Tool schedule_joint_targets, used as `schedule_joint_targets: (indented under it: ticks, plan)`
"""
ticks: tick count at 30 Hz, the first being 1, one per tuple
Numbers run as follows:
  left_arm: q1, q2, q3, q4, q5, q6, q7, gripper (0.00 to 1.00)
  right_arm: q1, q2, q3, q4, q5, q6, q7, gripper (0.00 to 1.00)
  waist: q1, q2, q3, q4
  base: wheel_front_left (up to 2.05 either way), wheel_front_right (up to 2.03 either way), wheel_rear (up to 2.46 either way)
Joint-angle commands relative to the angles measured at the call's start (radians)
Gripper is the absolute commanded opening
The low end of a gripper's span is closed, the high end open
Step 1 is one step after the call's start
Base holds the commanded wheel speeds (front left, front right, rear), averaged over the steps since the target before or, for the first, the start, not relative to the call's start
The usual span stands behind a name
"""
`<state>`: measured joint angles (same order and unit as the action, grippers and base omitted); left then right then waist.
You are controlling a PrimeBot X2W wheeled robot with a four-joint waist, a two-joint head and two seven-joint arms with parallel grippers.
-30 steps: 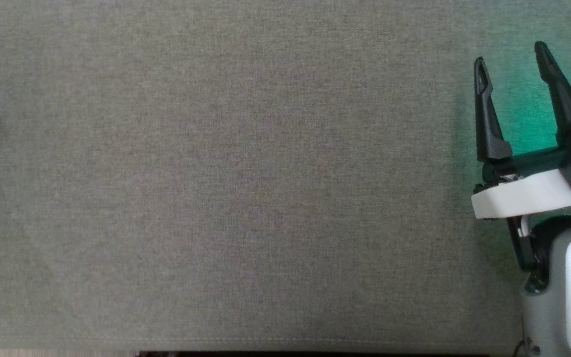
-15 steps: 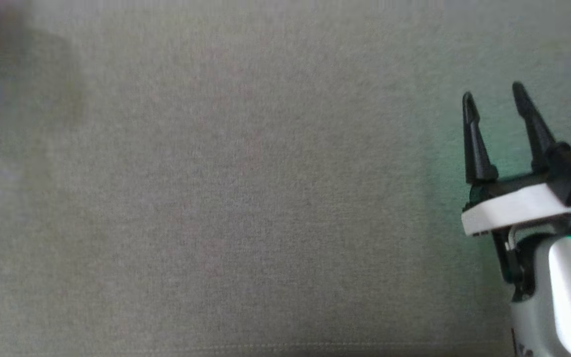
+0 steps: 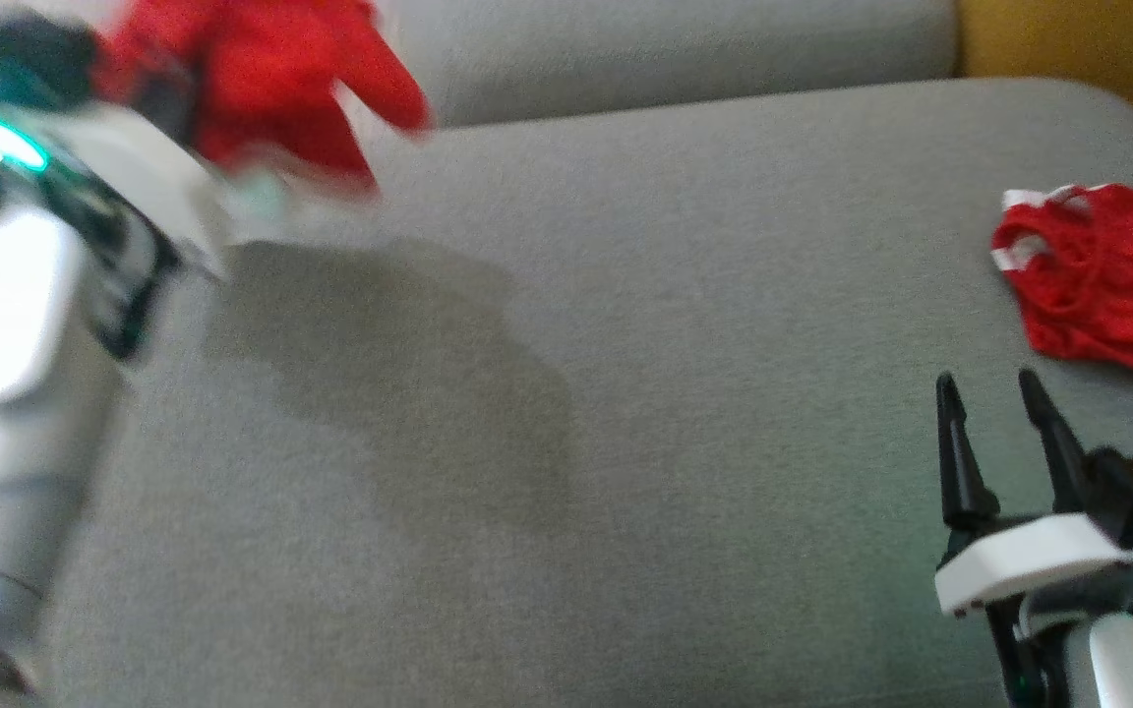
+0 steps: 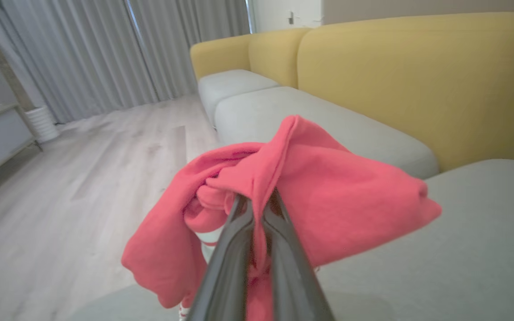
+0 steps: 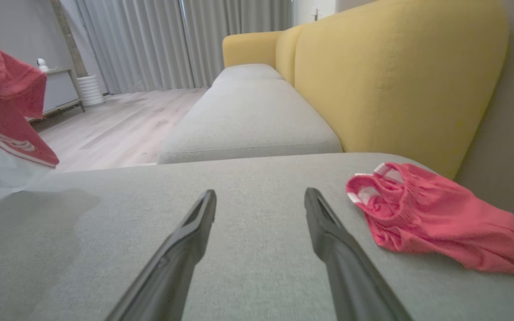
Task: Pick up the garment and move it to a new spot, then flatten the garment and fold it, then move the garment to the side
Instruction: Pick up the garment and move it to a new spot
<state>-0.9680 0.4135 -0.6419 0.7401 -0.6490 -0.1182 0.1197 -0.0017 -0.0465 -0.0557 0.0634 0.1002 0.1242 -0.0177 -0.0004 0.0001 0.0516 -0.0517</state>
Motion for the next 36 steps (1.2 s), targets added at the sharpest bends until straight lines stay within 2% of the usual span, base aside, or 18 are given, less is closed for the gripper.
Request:
schedule_joint_targets:
  ticks: [1,4,5,10,13,17,18,19,20,21,29,36]
  plan:
    - [0.011,-0.009,0.022,-0.031,-0.013,0.022,-0.025,0.00,-0.011,-0.004,0.019,-0.026,0.013,0.007,-0.014,1.00,0.0004,-0.0001,-0.040,-0.034,0.00,0.00,0.00]
    - [0.106,-0.088,0.011,-0.022,-0.035,0.055,-0.068,0.00,0.006,-0.004,0.020,-0.022,0.024,0.007,-0.020,1.00,0.0004,-0.0001,-0.044,-0.046,0.00,0.00,0.00]
    - [0.106,-0.088,0.011,-0.022,-0.035,0.055,-0.068,0.00,0.006,-0.004,0.020,-0.022,0.024,0.007,-0.020,1.00,0.0004,-0.0001,-0.044,-0.046,0.00,0.00,0.00]
    - [0.248,-0.221,-0.016,0.024,-0.056,0.101,-0.151,0.00,0.014,-0.004,0.035,-0.015,0.039,0.007,-0.027,1.00,0.0004,-0.0001,-0.038,-0.066,0.00,0.00,0.00]
    - [0.310,-0.288,-0.040,0.068,-0.058,0.110,-0.195,0.00,0.011,-0.004,0.053,-0.007,0.048,0.007,-0.030,1.00,0.0004,-0.0001,-0.029,-0.078,0.00,0.00,0.00]
    - [0.364,-0.336,-0.065,0.118,-0.066,0.110,-0.242,0.00,0.003,-0.004,0.071,0.006,0.053,0.007,-0.034,1.00,0.0004,-0.0001,-0.021,-0.091,0.00,0.00,0.00]
    - [0.371,-0.343,-0.069,0.126,-0.070,0.110,-0.256,0.09,0.003,-0.004,0.072,0.011,0.053,0.007,-0.036,1.00,0.0004,-0.0001,-0.020,-0.091,0.00,0.00,0.00]
    - [0.376,-0.348,-0.073,0.133,-0.072,0.112,-0.269,0.33,0.002,-0.004,0.072,0.016,0.052,0.007,-0.037,1.00,0.0004,-0.0001,-0.021,-0.091,0.00,0.00,0.00]
    - [0.381,-0.352,-0.079,0.139,-0.074,0.112,-0.281,0.63,0.002,-0.004,0.072,0.022,0.052,0.007,-0.038,1.00,0.0004,-0.0001,-0.023,-0.090,0.00,0.00,0.00]
    - [0.383,-0.355,-0.086,0.142,-0.074,0.111,-0.295,1.00,0.002,-0.004,0.071,0.027,0.051,0.007,-0.039,1.00,0.0004,-0.0001,-0.026,-0.088,0.00,0.00,0.00]
    - [0.362,-0.362,-0.126,0.120,-0.049,0.109,-0.360,1.00,0.009,-0.004,0.055,0.055,0.042,0.007,-0.048,1.00,0.0004,-0.0001,-0.075,-0.042,0.00,0.00,0.00]
    - [0.395,-0.329,-0.086,0.025,-0.047,0.121,-0.378,1.00,0.003,-0.004,0.044,0.048,0.027,0.007,-0.049,1.00,0.0004,-0.0001,-0.127,0.010,0.00,0.00,0.00]
